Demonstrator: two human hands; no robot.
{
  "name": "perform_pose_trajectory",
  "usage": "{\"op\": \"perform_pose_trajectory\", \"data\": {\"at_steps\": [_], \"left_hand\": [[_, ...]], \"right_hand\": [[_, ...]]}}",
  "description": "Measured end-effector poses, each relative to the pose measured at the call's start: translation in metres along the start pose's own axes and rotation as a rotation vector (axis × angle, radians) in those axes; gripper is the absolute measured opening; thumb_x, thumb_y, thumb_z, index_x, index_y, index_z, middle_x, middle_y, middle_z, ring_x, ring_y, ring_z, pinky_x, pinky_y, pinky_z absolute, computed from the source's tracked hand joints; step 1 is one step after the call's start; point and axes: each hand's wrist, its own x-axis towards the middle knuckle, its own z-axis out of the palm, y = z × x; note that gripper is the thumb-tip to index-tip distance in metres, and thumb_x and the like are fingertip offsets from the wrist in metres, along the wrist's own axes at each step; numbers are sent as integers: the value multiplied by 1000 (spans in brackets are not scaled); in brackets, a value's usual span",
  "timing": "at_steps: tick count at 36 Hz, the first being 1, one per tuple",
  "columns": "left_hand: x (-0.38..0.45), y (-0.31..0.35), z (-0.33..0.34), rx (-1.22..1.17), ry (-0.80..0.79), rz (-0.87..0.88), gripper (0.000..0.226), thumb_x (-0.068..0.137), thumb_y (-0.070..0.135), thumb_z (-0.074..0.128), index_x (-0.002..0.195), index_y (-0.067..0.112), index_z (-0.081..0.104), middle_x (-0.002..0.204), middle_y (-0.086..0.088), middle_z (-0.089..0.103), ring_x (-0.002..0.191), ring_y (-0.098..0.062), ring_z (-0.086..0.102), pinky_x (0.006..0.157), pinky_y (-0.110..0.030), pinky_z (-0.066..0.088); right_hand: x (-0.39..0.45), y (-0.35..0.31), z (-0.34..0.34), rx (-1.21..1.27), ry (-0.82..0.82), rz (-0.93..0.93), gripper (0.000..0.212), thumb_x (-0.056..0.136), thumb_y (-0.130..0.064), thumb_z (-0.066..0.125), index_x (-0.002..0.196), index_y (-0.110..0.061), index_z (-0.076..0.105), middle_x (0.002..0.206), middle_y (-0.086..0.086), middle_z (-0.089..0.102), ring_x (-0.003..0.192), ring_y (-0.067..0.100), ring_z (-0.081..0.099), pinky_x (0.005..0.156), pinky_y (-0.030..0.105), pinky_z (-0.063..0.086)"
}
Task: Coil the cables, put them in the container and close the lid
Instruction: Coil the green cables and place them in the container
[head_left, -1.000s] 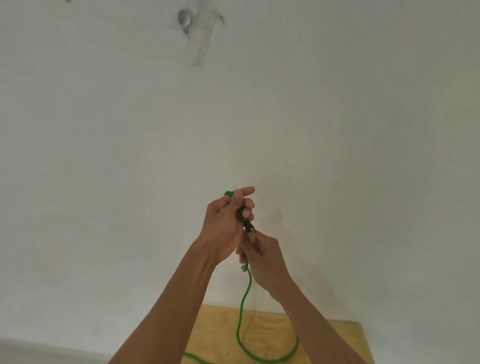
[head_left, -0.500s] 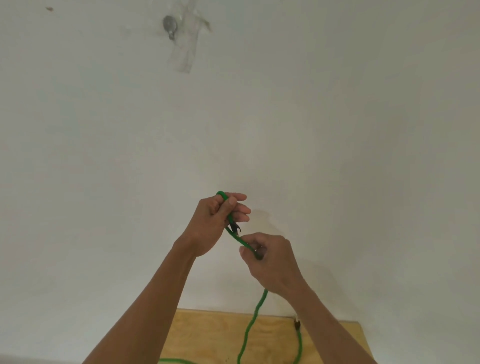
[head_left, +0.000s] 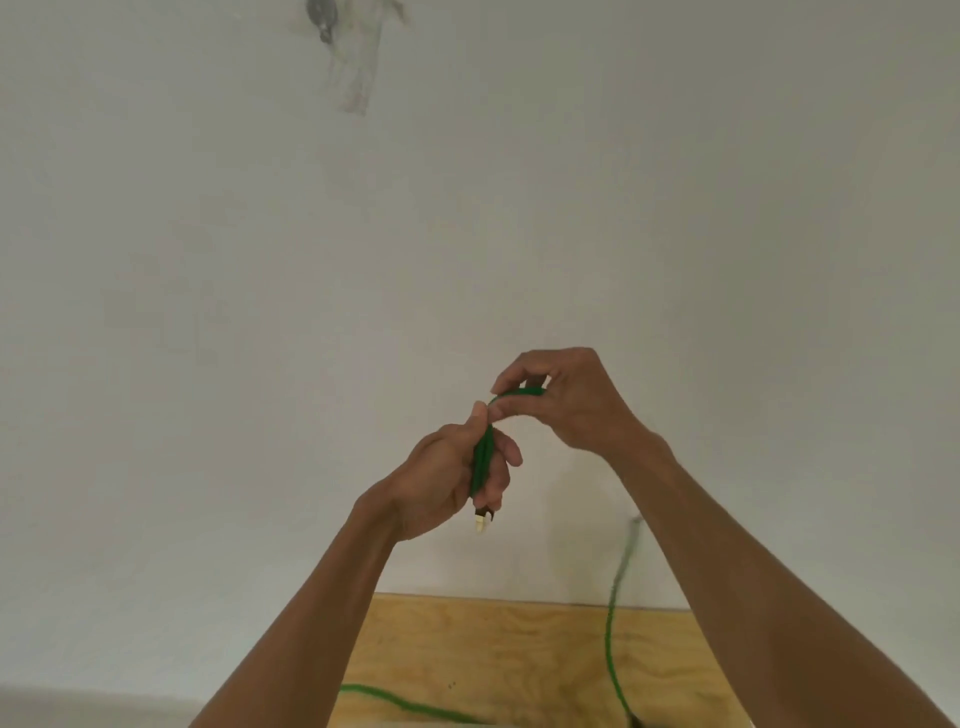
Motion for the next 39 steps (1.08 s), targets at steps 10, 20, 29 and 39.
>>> {"op": "perform_pose_trajectory", "data": {"at_steps": [10,20,29,39], "left_hand": [[10,7,11,-225,-139,263,29,105,19,39,94,5,62,67,-5,58,59,-16,51,71,-33,50],[28,25,-23,-116,114,339,22,94,15,55,106,0,65,83,-7,68,69,-17,60,75,-30,54],[35,7,-39,119,268,326,17,101,7,51,106,0,66,88,-11,73,73,-18,65,71,-30,54],[12,-5,-16,261,33,26,60,104,50,29,94,1,63,75,-17,65,68,-26,57,68,-36,48]], "right_hand": [[-25,31,34,552,13,252,17,93,6,48,101,4,63,63,-3,69,62,19,66,61,28,48],[-75,40,75,379,136,405,20,97,-22,63,100,-7,75,66,0,67,46,10,36,43,17,31],[-78,24,67,64,151,301,11,93,-22,66,97,-20,76,71,-6,72,53,7,58,53,21,47],[-27,1,9,-235,-37,72,19,77,-29,79,90,-38,68,83,-20,72,72,8,67,74,40,56]]}}
